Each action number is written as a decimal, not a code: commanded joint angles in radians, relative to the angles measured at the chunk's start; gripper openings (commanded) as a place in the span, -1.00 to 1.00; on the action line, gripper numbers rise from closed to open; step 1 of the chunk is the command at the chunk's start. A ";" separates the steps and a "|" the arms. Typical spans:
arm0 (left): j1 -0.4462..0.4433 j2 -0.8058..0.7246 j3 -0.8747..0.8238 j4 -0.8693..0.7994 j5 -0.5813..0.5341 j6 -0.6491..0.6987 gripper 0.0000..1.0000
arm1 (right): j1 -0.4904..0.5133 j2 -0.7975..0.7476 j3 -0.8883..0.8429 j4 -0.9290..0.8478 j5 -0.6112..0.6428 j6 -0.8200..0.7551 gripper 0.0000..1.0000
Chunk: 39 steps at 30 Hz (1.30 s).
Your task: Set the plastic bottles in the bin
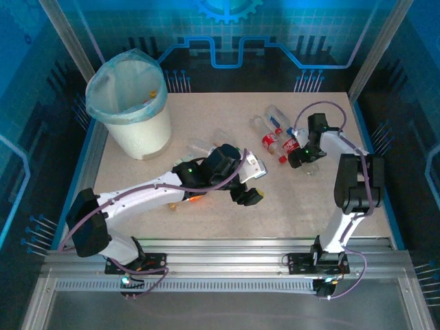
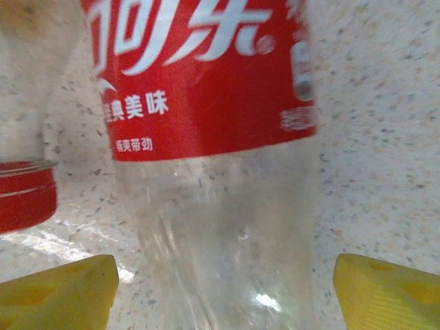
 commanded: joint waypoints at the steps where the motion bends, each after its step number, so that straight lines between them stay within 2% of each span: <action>1: 0.003 0.014 0.002 -0.016 -0.006 -0.007 0.55 | 0.009 0.071 0.028 -0.018 -0.002 0.002 0.54; 4: 0.003 0.016 0.004 -0.019 -0.008 -0.005 0.56 | 0.009 0.079 0.024 -0.014 -0.029 0.010 0.27; 6: 0.004 0.018 0.005 -0.020 -0.007 -0.004 0.56 | 0.010 0.069 0.010 -0.005 -0.028 0.010 0.23; 8: 0.003 0.019 0.006 -0.023 -0.007 -0.006 0.56 | 0.010 0.048 -0.009 0.001 -0.022 0.010 0.10; 12: 0.003 0.018 0.005 -0.023 -0.003 -0.007 0.56 | 0.010 -0.023 -0.061 0.021 -0.015 0.029 0.07; 17: 0.003 0.013 0.006 -0.022 -0.006 -0.007 0.56 | 0.010 -0.143 -0.134 0.046 -0.028 0.065 -0.20; 24: 0.004 -0.007 0.010 -0.019 -0.021 -0.016 0.56 | 0.013 -0.316 -0.206 0.082 -0.078 0.140 -0.22; 27: 0.021 -0.044 0.003 0.016 -0.026 -0.050 0.56 | 0.020 -0.422 -0.256 0.144 -0.156 0.199 -0.22; 30: 0.077 -0.099 -0.020 0.086 -0.017 -0.124 0.55 | 0.074 -0.531 -0.303 0.216 -0.241 0.224 -0.22; 34: 0.205 -0.191 -0.084 0.246 0.005 -0.292 0.54 | 0.220 -0.642 -0.323 0.287 -0.285 0.199 -0.22; 39: 0.353 -0.264 -0.154 0.435 0.107 -0.472 0.60 | 0.365 -0.669 -0.282 0.357 -0.415 0.249 -0.21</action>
